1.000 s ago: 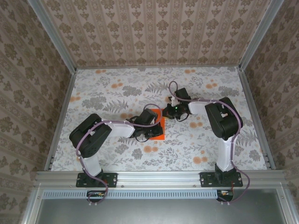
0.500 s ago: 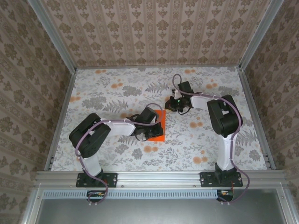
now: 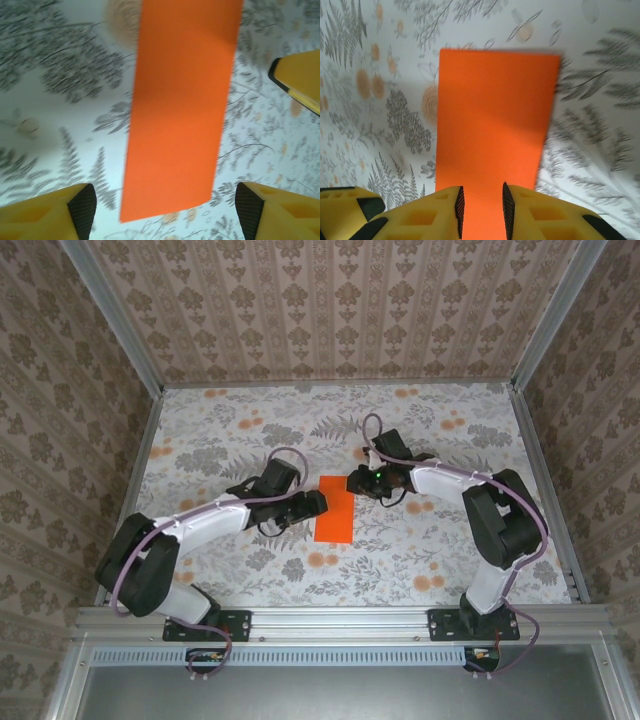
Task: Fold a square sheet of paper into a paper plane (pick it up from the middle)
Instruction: Fold the square sheet of paper in half at the center of the table, then move the paper to the center of the table.
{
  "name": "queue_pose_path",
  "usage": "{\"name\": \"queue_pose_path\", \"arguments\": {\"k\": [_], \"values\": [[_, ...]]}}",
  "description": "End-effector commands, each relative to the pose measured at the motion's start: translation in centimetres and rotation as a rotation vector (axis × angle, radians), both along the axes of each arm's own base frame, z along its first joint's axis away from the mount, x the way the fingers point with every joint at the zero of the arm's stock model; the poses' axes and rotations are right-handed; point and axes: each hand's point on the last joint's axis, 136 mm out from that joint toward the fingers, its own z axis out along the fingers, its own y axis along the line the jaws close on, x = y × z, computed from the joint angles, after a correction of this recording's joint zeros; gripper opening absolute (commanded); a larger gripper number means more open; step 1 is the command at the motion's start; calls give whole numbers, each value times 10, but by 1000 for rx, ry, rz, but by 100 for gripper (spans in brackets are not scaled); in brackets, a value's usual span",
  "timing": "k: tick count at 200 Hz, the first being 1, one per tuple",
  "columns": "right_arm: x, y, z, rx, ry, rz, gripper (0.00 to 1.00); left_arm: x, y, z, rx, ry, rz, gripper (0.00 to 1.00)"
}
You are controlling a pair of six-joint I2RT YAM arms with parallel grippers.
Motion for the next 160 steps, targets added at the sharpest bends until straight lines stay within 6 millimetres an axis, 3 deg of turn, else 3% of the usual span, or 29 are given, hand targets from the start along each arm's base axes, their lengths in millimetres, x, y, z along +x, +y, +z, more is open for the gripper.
{"name": "queue_pose_path", "arguments": {"k": [1, 74, 160], "values": [[1, 2, -12, -53, 35, -25, 30, -13, 18, -6, 49, 28, 20, 82], [1, 2, -46, -104, 102, -44, 32, -27, -3, -6, -37, 72, -37, 100], [-7, -12, -67, -121, 168, -81, 32, -31, -25, -14, -147, 154, -14, 100]]}}
